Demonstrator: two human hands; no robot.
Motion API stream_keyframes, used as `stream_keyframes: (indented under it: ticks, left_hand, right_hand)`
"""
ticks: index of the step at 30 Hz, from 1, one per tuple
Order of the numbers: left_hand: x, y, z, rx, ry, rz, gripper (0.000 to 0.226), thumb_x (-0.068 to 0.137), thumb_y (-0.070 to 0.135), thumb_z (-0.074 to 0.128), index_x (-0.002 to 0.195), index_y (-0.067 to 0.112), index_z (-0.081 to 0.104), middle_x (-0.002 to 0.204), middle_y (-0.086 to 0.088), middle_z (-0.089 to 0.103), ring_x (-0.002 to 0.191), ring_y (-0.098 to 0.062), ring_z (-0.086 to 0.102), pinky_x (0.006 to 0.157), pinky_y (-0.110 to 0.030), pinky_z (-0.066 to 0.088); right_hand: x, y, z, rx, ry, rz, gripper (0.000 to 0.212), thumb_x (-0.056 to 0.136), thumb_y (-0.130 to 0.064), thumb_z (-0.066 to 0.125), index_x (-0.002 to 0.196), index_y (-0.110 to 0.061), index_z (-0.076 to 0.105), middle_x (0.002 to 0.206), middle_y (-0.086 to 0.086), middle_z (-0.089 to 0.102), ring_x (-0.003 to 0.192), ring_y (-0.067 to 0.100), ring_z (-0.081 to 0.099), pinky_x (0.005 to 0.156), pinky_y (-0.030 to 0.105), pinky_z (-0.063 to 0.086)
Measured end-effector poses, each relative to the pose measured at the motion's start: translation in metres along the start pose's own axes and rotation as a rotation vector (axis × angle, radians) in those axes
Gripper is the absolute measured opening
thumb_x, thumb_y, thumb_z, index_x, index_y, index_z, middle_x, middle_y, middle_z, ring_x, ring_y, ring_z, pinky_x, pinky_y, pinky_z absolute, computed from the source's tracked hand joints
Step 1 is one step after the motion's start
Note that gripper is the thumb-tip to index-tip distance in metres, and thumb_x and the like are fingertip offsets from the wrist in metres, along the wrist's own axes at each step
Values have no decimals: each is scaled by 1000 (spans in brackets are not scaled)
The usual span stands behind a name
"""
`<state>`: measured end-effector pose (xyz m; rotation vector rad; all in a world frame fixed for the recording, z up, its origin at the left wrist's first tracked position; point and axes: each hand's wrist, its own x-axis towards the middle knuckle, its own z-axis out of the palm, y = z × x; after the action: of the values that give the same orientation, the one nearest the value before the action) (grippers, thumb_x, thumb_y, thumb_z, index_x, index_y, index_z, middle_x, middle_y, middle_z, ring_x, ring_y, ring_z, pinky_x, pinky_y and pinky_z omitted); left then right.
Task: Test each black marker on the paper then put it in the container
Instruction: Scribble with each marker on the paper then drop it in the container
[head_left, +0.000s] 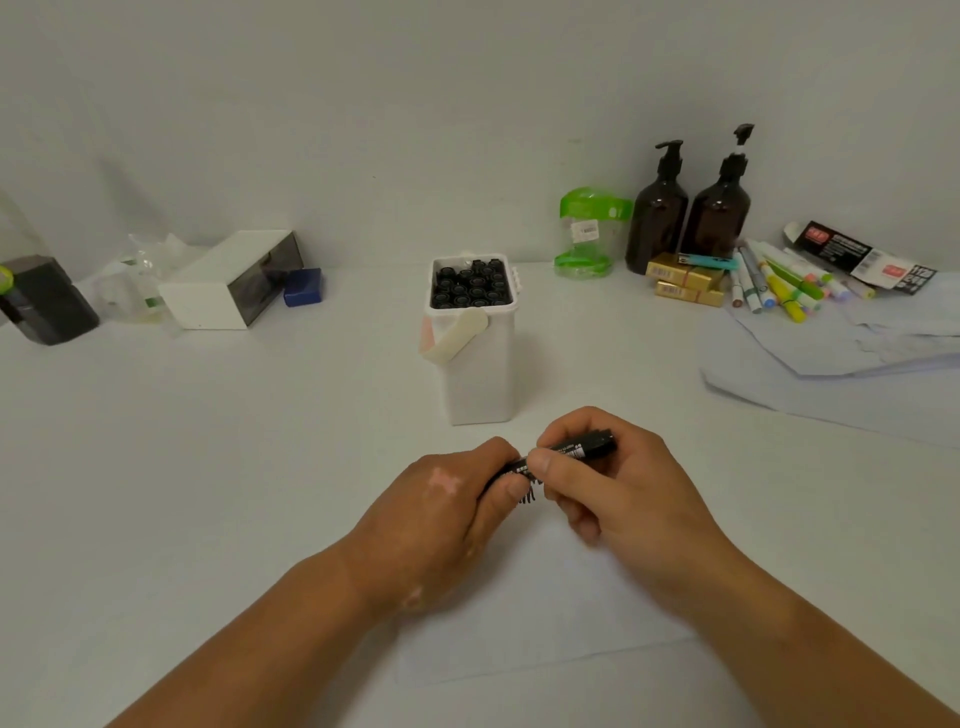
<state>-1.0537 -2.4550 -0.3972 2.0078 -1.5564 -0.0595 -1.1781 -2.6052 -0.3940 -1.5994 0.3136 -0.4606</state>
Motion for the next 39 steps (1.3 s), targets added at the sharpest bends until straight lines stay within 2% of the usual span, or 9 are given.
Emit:
stream_keyframes:
  ticks: [2,6,17,23,26,28,32,35,39]
  left_hand:
    - [0,2,0,3,2,3,37,103,42,34,106,16,60,78,3,62,64,-18,53,62,-35,46]
    - [-1,6,-1,4,5,-3,40,101,45,34,101,14,59,65,2,52,55,-19,44,55,-35,41]
    - [-2,13,-9,-74,19,-10,34,101,44,39,97,18,61,58,11,41,52,-13,41,52,-16,29]
    - [-2,14,-8,-105,24,-15,32,101,45,40,93,21,59,56,9,41,52,-13,41,53,-13,27]
    - [-1,13,-8,-100,50,-5,34,100,51,42,97,23,62,60,9,46,54,-12,43,53,-14,30]
    - [-2,13,-6,-104,77,12,38,99,54,40,100,24,63,63,8,50,54,-13,44,53,-16,33]
    - [-2,12,1,-105,142,34,30,99,55,45,107,29,59,61,11,49,52,-11,45,50,-15,34]
    - [-2,7,4,-83,181,-48,42,87,67,53,114,36,48,62,11,50,56,-11,49,53,-12,35]
    - [-4,-7,5,1,172,-138,63,71,71,67,123,39,49,85,20,53,78,7,51,67,-7,36]
  right_hand:
    - [0,0,1,9,-13,9,13,78,-36,75,83,-24,72,64,10,61,55,17,50,47,25,41]
    - [0,1,1,25,-22,11,24,72,-43,76,82,-22,72,65,13,61,57,22,51,49,32,42]
    - [-2,0,0,89,-73,-27,21,75,-35,75,81,-16,68,60,3,58,54,19,48,51,33,42]
    - [-2,-6,-2,76,-99,-59,16,76,-37,73,78,-22,69,60,0,58,55,17,50,54,33,43]
    - [-3,-9,-4,72,-106,-82,15,75,-37,71,78,-23,69,60,0,57,55,18,49,55,34,43]
    - [-4,-11,-4,45,-92,-109,15,74,-37,71,79,-23,68,60,-2,56,55,16,49,54,30,45]
    - [-7,-10,-1,56,-94,-107,23,71,-35,78,83,-20,68,64,0,57,58,17,50,51,28,44]
    - [-3,-11,-4,3,5,-109,20,70,-34,79,74,-21,64,57,0,55,53,18,47,48,28,41]
    - [10,-12,-28,297,265,-40,13,71,-19,68,62,-20,59,49,3,47,43,15,40,40,25,30]
